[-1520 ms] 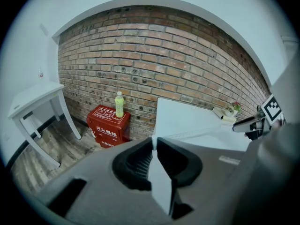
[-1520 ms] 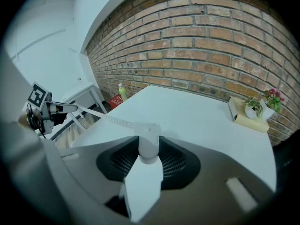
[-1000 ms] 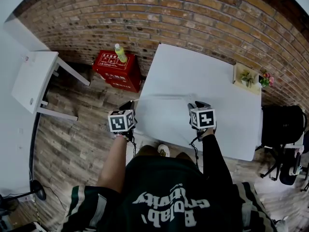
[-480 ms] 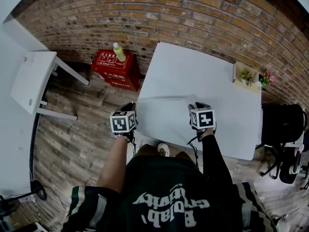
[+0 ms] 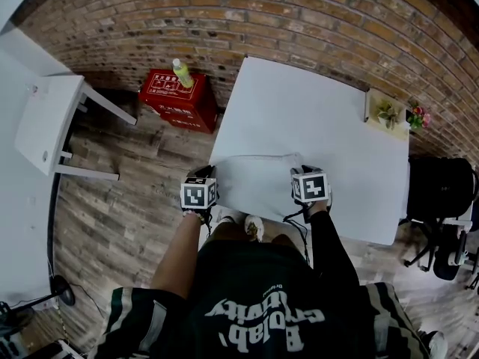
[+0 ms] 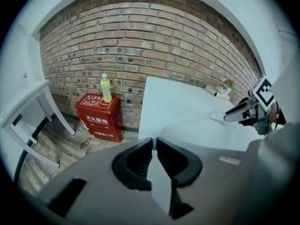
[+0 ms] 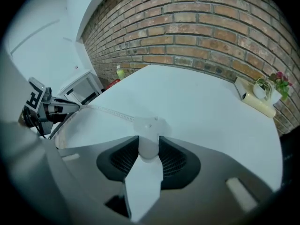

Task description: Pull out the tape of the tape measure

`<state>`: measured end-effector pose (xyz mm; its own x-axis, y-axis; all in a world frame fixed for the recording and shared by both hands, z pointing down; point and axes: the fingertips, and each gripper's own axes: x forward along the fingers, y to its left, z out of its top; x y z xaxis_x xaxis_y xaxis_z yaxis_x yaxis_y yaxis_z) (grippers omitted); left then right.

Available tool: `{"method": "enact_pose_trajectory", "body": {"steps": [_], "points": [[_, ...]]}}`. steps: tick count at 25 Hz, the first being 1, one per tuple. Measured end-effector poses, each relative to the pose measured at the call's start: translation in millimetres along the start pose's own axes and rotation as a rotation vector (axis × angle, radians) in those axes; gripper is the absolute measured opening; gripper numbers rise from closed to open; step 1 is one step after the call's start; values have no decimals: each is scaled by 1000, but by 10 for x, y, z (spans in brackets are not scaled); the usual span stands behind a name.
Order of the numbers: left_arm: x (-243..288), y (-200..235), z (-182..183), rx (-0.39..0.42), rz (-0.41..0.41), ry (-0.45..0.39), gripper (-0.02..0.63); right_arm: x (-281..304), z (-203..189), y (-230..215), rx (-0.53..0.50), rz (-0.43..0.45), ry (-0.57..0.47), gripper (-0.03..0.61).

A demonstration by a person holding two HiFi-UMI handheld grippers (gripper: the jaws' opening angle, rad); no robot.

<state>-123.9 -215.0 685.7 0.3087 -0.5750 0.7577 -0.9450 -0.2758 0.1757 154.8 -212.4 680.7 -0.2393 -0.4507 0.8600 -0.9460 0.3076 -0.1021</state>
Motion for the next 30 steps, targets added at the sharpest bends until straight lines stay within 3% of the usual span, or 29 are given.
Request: {"method": "enact_pose_trajectory", "body": {"steps": [6,13,15,19,30], "points": [[117,-32,-182,24,-2,41,43,186,-215,63,-11,4,59,149],[154,-8,-149,34,27,18,44,195,-236,56,-19,4,39,149],[147,-7,-132,36,27,2,79,186,-217,56,-20,8,14,153],[61,-7,15,55,28,-68,149,105,-70,48,-21,27,-85,219],[-715,-197,1215,187,54,-401,149,-692,898,167,-86,40,-477,219]]}}
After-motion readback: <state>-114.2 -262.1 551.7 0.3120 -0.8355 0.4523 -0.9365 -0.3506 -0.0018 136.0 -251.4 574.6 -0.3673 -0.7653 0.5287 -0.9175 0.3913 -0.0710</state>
